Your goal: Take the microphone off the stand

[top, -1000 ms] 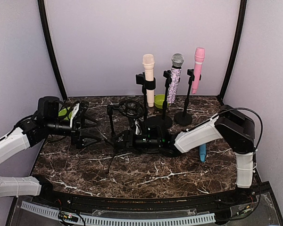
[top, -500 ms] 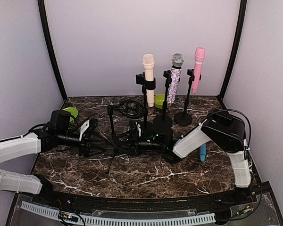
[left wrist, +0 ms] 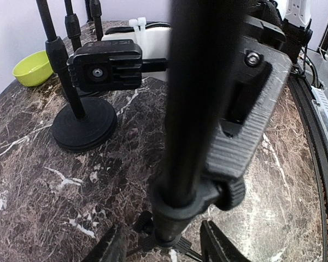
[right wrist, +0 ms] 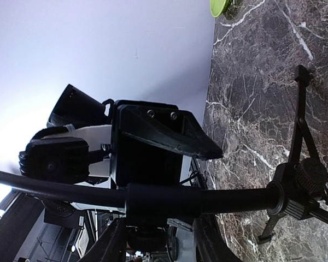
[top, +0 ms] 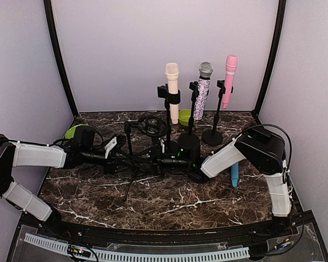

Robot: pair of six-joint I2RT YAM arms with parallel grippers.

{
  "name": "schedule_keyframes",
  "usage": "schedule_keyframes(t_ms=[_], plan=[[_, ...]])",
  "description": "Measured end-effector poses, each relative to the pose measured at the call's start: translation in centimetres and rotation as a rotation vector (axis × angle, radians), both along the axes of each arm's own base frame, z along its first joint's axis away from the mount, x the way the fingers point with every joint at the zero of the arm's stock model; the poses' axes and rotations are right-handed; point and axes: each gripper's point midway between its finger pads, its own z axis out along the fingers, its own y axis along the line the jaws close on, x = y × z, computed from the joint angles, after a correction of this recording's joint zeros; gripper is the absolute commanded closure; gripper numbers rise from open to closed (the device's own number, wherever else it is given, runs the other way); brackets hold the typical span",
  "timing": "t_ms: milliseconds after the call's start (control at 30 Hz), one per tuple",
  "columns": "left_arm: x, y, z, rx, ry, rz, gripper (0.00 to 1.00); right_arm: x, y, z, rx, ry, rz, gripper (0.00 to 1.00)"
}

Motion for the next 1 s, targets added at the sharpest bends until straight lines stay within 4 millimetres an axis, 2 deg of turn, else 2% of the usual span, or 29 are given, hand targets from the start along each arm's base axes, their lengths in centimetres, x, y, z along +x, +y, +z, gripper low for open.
schedule_keyframes(t_ms=[133,167,300,367,500,667,767,900,1000], plan=[[0.9,-0.6,0.1,-0.004,0.008,-0.009,0.59,0.1,0.1,0.2,0.001,0.006,0.000,0.63],[1.0,-0.6,0.1,-0.005,0.012,-0.010,0.64,0.1,0.1,0.2,0.002,0.009,0.000,0.63],[1.1,-1.0,0.0,-0.016,0.024,-0.042,0.91,0.4,0.6,0.9,0.020,0.015,0.001,0.72],[0.9,-1.0,-0.2,-0.015,0.025,-0.060,0.98,0.5,0.7,1.1,0.022,0.018,0.003,0.73],[0.5,-1.1,-0.1,-0.022,0.015,-0.087,0.98,0.5,0.7,0.8,0.013,0.027,0.003,0.75],[0.1,-0.9,-0.2,-0.006,0.014,-0.095,0.95,0.4,0.4,0.6,0.003,0.015,-0.006,0.91],[0.0,-0.6,0.3,0.003,0.002,-0.088,0.90,0.4,0.1,0.6,-0.009,0.005,-0.017,0.96],[-0.3,0.4,1.1,0.010,0.003,-0.056,0.86,0.7,0.0,0.6,-0.101,-0.040,-0.036,1.00],[-0.6,2.2,1.6,0.016,0.009,-0.008,0.85,1.2,-0.3,0.9,-0.188,-0.081,-0.067,1.00]])
